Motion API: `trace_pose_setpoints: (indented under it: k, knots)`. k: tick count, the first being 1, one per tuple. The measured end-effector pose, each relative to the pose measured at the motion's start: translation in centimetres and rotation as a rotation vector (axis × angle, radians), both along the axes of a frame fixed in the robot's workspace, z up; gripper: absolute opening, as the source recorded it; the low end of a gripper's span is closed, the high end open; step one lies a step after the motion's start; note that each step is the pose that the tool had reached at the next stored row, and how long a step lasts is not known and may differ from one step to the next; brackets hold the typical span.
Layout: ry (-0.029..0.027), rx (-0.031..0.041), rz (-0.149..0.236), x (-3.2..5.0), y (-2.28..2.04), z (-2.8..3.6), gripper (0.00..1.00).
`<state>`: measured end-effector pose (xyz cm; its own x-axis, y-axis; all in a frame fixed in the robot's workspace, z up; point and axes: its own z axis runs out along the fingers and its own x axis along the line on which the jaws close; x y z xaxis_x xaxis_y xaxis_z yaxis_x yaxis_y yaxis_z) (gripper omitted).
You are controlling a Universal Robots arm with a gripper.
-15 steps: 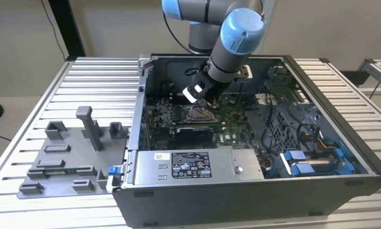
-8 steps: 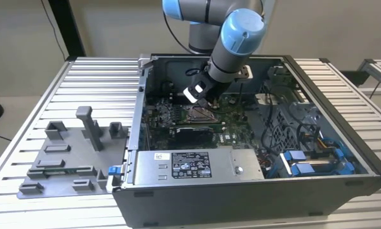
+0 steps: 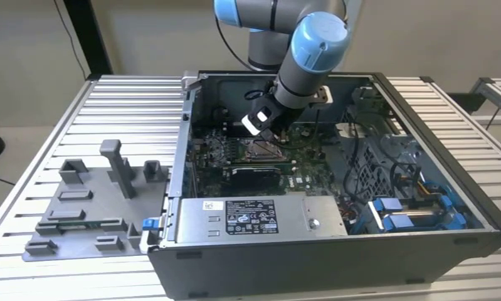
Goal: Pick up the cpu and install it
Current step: 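Install the second cpu locking lever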
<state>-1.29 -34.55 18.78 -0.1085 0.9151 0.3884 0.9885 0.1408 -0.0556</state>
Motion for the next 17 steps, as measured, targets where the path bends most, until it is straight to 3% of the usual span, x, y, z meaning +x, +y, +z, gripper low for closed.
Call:
trace_pose_setpoints:
  k: [8, 14, 17]
  knots:
    - [0.0001, 0.0063, 0.000, 0.03, 0.10, 0.14, 0.00]
    - [0.0056, 0.0050, 0.000, 0.10, 0.08, 2.73, 0.00]
    - [0.0089, -0.0023, 0.000, 0.23, 0.00, 3.37, 0.00]
